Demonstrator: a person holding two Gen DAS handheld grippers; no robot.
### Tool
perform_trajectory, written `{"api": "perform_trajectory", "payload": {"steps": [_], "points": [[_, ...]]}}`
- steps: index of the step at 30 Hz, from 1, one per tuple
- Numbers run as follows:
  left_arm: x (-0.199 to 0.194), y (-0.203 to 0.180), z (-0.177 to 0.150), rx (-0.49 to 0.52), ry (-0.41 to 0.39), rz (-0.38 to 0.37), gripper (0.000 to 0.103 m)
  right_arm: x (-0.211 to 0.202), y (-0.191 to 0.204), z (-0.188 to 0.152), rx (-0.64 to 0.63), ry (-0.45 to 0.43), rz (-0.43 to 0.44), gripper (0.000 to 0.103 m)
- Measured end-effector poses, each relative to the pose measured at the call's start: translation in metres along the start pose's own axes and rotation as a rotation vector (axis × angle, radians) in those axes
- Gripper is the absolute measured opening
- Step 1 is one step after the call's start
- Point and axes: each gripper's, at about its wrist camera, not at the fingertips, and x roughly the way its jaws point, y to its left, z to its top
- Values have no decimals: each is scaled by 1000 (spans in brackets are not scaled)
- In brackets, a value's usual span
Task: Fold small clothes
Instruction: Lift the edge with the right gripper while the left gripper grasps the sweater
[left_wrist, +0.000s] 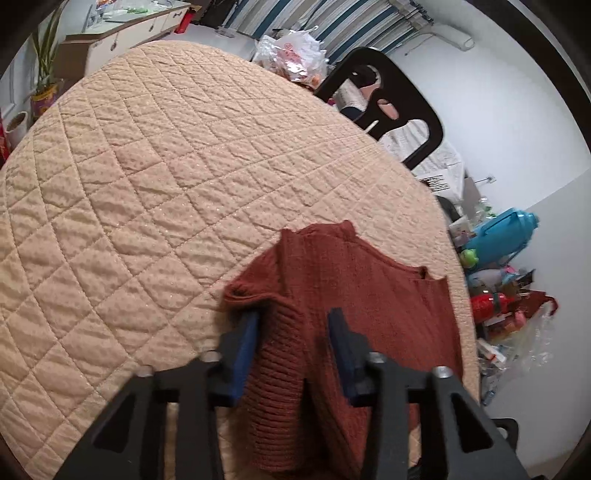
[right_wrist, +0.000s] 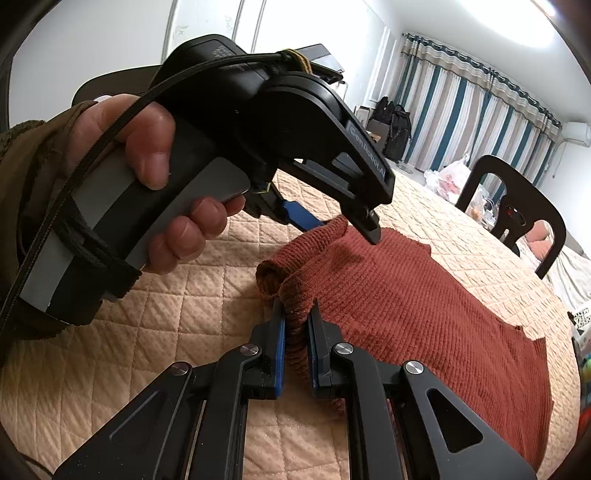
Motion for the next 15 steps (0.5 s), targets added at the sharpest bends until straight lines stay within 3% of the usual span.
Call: {"api": "perform_trajectory", "payload": {"steps": [1,5,15], "points": [[2,-1,0,7,3,31,21,0,0,0,1,-1,0,10],[1,1,-1,-6,-3,37,17,0,-2,0,6,-2,2,10],[-13,-10,-1,-7,-45,30,15,-10,-10,0,39,-38,0,9]]}}
